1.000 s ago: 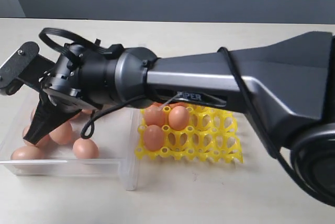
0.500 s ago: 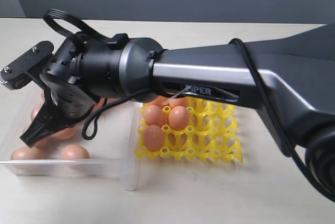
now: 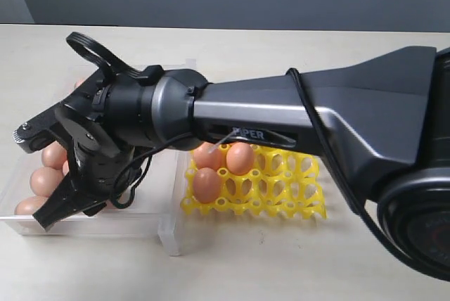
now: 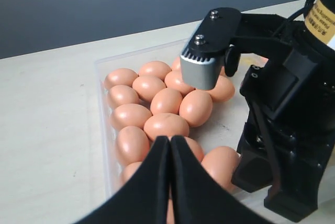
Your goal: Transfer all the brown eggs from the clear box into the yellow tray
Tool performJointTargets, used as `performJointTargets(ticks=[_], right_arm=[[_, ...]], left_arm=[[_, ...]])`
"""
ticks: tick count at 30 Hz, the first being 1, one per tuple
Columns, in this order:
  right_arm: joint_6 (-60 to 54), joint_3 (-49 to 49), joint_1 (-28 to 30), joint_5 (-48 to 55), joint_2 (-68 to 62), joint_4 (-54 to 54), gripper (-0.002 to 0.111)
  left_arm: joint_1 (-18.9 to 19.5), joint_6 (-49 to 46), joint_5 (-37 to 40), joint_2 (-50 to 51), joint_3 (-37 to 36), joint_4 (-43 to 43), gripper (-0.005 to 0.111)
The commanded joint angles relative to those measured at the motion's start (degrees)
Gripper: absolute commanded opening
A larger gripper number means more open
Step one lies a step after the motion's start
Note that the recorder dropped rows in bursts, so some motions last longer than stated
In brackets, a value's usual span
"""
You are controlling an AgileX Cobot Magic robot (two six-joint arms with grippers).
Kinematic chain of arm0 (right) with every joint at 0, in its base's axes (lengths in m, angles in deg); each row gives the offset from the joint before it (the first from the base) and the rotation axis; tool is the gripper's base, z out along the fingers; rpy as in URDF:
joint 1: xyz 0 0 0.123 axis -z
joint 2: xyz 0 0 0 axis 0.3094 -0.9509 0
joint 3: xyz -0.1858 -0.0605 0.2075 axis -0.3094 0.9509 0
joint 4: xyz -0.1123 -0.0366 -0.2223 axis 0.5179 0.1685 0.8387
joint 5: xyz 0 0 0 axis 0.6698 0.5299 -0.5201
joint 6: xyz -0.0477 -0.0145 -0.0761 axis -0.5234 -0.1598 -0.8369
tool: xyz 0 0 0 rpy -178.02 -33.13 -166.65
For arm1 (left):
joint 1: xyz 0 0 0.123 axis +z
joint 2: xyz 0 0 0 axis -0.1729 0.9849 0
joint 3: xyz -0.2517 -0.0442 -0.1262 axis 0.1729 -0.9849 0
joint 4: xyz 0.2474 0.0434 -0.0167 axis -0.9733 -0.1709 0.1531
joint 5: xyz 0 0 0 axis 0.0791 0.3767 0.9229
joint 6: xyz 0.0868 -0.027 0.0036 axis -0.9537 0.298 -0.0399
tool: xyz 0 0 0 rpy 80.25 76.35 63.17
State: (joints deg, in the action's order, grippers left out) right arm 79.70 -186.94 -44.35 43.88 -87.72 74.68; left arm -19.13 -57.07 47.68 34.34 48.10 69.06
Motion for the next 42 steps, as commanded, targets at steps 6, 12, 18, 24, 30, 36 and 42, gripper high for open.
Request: performJointTargets(ticks=[6,12,18,24,30,36,42], right_arm=[[-6.2,-0.2,0.0,-7.1,-0.2,-0.4,0.04],[-9.9,-0.2,0.0,-7.4,-3.2,-0.4,0.047],[-12.8,-0.2,0.0,-7.8,-5.6,1.3,0.056],[-12.8,-0.2,0.0,-10.4,-6.2,1.6,0.056],[-12.8,-0.2,0.0,-12.5,-6.5,0.9,0.055],[-12.6,-0.2,0.0,-10.0,-7.1,1.1,0.027],[-12.6,-0.2,0.0,-10.2,-5.2,2.1,0.002]], left_arm=[[-0.1,0.0,-0.6,-0.3,-0.2,0.0,0.0],[-0.1,0.0,-0.6,-0.3,-0.2,0.0,0.0],[-0.1,0.0,-0.6,-0.3,-0.2,0.0,0.0],[-0.1,0.0,-0.6,-0.3,-0.2,0.0,0.0],[-0.1,0.0,-0.6,-0.3,-0.2,0.0,0.0],[-0.1,0.0,-0.6,-0.3,-0.2,0.0,0.0],[-0.1,0.0,-0.6,-0.3,-0.2,0.0,0.0]])
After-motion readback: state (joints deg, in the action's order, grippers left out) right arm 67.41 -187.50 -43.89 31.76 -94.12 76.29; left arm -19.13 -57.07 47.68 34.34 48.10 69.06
